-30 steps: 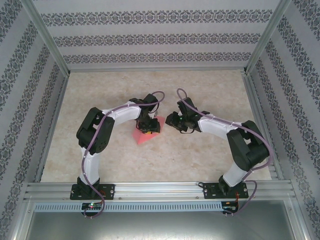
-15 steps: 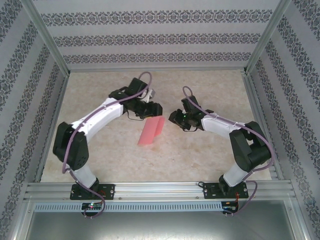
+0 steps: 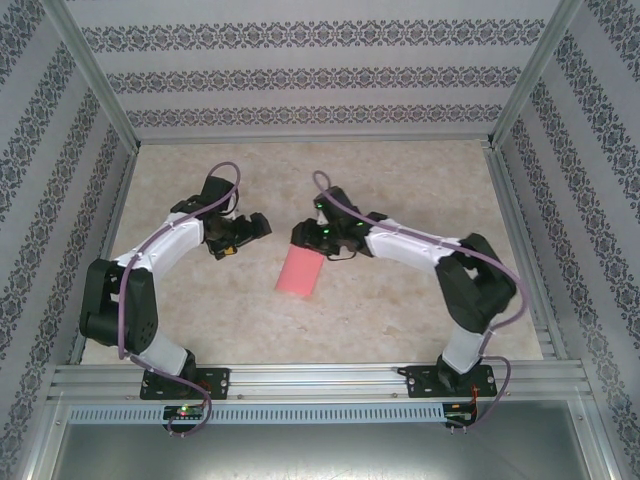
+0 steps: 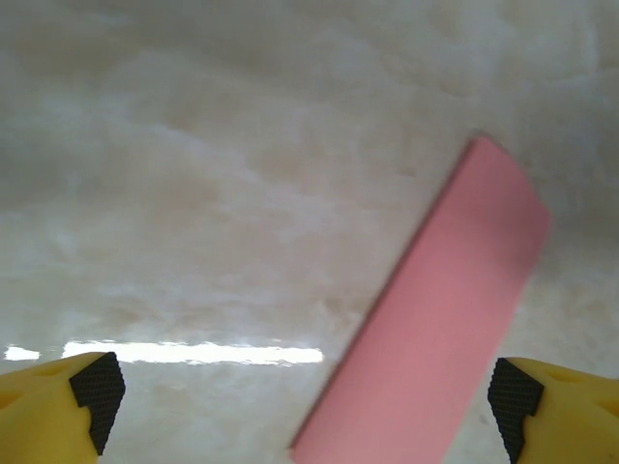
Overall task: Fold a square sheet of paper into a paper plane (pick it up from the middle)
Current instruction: Turn over the paper at the center of the table, then fold the paper at the center of the table.
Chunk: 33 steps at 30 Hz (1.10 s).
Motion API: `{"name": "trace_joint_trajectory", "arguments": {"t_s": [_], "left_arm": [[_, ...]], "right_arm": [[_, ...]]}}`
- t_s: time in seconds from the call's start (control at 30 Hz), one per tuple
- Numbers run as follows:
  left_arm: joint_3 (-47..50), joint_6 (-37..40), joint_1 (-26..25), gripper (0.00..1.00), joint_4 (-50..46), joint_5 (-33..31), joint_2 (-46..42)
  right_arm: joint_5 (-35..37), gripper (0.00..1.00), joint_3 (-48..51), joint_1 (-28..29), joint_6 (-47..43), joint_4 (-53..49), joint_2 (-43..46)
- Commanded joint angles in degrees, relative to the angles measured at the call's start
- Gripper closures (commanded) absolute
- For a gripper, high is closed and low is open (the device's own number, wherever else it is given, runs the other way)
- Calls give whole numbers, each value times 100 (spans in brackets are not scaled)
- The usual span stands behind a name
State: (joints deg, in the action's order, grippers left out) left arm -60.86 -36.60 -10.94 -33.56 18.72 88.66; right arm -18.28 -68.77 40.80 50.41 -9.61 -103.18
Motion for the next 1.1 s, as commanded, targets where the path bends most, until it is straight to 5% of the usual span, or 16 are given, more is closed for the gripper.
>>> {"name": "trace_joint_trajectory", "arguments": {"t_s": [0.0, 0.37, 0.77, 0.93, 1.07], "left_arm": [[140, -53, 165, 0, 139, -337, -355], [361, -286, 371, 0, 218, -157, -390], [445, -249, 336, 2, 758, 803, -167], [476, -319, 114, 12, 1151, 1215, -17], [432, -375, -207, 30, 1500, 1564, 164]], "right_arm": [[-116, 56, -469, 263, -66, -483, -593], [-386, 58, -1294, 535, -827, -1451, -1638], [-465, 54, -1030, 334, -3866, -2990, -1239], [-900, 48, -548, 224, -2848, -1919, -185], [-534, 46, 289, -181, -1461, -1137, 659]]}}
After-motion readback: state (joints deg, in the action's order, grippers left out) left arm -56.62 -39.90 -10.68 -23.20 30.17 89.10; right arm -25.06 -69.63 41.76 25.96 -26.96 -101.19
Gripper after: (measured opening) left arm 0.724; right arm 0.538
